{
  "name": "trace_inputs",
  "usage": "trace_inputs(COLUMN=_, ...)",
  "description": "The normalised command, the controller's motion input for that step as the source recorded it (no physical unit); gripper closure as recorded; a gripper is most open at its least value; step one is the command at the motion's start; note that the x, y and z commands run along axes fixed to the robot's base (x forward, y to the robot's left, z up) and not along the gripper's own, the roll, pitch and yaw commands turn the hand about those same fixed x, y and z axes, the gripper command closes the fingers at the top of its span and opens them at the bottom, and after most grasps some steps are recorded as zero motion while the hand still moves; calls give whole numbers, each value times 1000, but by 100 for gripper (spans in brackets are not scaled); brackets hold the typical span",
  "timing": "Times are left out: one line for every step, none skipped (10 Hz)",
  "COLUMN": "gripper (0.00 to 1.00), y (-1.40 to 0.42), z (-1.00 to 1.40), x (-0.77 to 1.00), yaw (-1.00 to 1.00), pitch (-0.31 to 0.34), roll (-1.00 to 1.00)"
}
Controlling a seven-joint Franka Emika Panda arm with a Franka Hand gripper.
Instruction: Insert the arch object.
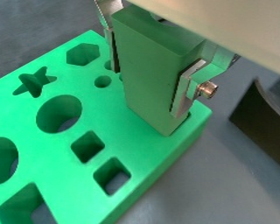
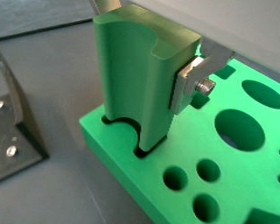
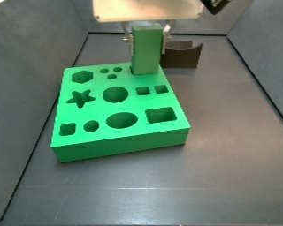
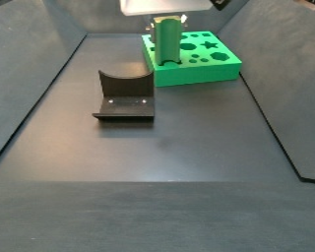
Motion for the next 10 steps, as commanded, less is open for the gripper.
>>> trace_inputs(gripper=100, y=43, z=-586, x=0, yaw=154, pitch=-51, roll=0)
trace_inputs(gripper=100, y=0, z=-803, x=197, yaw=40, pitch=0, roll=47)
trace_inputs(gripper=100, y=0, z=-906, x=346, yaw=0, pitch=3, roll=29)
trace_inputs(gripper=100, y=0, z=-949, x=383, yaw=-20, pitch=17, roll=17)
trace_inputs(gripper=100, y=26, z=-1000, x=223, yaw=0, pitch=0, roll=26)
trace_inputs(gripper=100, y=51, z=-1000, x=146, yaw=0, pitch=-20, roll=3)
trace_inputs(gripper=100, y=49, z=-1000, x=137, yaw=-183, pitch=0, roll=0)
trace_inputs(gripper=100, y=97, z=-994, x=137, yaw=-537, pitch=0, roll=-20)
trace_inputs(gripper=100, y=131, z=-923, x=200, yaw=-794, pitch=0, roll=-67)
trace_inputs(gripper=100, y=74, z=-914, x=209, yaw=-860, pitch=3, roll=-69)
